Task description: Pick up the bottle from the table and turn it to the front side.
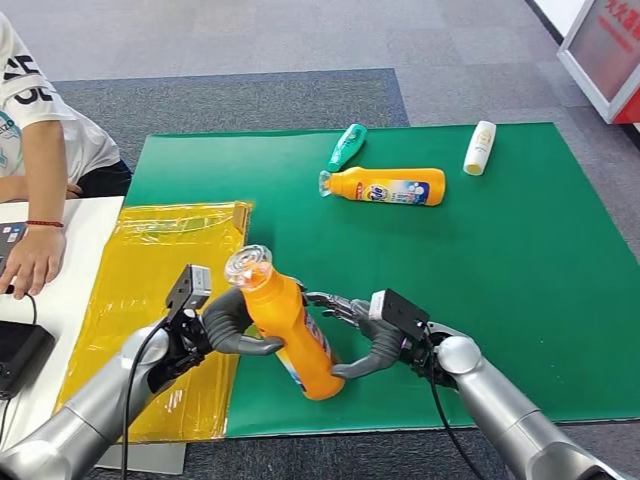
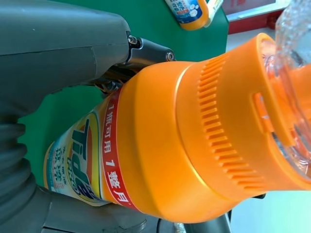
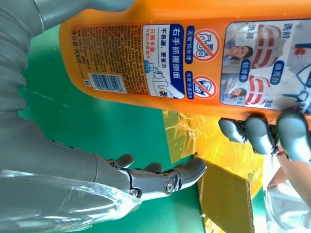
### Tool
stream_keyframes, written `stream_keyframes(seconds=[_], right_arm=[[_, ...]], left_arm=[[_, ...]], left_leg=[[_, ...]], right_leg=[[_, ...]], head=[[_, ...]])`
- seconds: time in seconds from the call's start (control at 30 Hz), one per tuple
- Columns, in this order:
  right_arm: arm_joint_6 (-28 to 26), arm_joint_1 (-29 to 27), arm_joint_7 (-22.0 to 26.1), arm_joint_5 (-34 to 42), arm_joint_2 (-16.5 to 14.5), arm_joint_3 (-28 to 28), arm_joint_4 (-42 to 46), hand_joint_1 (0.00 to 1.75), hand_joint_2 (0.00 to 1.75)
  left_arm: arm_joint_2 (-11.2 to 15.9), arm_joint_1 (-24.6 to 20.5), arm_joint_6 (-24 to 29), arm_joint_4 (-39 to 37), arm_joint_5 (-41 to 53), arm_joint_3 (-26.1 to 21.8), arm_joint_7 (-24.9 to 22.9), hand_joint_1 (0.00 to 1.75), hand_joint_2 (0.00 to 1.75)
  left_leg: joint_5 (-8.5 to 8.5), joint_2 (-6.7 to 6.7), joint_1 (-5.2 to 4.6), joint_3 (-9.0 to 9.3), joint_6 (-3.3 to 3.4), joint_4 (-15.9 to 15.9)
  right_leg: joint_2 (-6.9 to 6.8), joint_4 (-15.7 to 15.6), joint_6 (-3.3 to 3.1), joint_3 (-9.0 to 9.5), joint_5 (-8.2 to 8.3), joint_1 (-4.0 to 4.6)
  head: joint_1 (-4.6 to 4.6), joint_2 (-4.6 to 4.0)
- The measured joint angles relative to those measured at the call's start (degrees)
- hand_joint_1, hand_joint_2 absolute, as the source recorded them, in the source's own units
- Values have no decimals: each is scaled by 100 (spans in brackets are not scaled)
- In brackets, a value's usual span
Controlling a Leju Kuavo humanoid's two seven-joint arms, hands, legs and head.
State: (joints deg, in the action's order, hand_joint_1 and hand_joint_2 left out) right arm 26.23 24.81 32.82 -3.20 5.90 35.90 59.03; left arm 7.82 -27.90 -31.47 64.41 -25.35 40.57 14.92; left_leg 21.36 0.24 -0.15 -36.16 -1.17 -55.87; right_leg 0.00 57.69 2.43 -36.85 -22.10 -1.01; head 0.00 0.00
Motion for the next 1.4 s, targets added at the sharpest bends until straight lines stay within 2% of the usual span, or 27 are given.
stream_keyframes(seconds=[0.3,0.5,0.9,1.07,1.27,1.4], right_arm=[[-139,-30,-81,-28,0,-47,-32,0,175],[-221,-342,2,21,-2,-246,-116,0,175],[-122,-705,96,-37,-59,-608,-374,0,175],[-49,-690,168,-51,-110,-638,-563,0,175],[33,-563,239,-53,-188,-620,-811,0,175],[48,-469,260,-11,-232,-601,-933,0,175]], left_arm=[[32,61,0,52,109,-100,135,175,175],[90,34,85,468,359,-237,224,175,175],[400,-252,-233,918,1049,-224,533,175,175],[687,-624,-501,946,1298,-10,620,175,175],[1258,-1470,-931,955,1386,501,650,175,175],[1612,-2055,-1037,1027,1293,974,446,175,175]], left_leg=[[0,0,0,0,0,0],[1,0,0,-3,0,0],[-1,0,1,-2,-2,0],[-4,0,2,-3,-4,0],[-11,1,10,-5,-11,0],[-13,1,13,-7,-11,0]], right_leg=[[0,0,0,-2,0,0],[0,0,0,-3,0,0],[1,0,-1,-4,0,1],[1,1,-3,-5,2,3],[1,2,-9,-8,6,12],[1,2,-11,-8,7,15]], head=[[0,0],[0,0],[0,0],[-1,0],[-1,0],[-1,0]])
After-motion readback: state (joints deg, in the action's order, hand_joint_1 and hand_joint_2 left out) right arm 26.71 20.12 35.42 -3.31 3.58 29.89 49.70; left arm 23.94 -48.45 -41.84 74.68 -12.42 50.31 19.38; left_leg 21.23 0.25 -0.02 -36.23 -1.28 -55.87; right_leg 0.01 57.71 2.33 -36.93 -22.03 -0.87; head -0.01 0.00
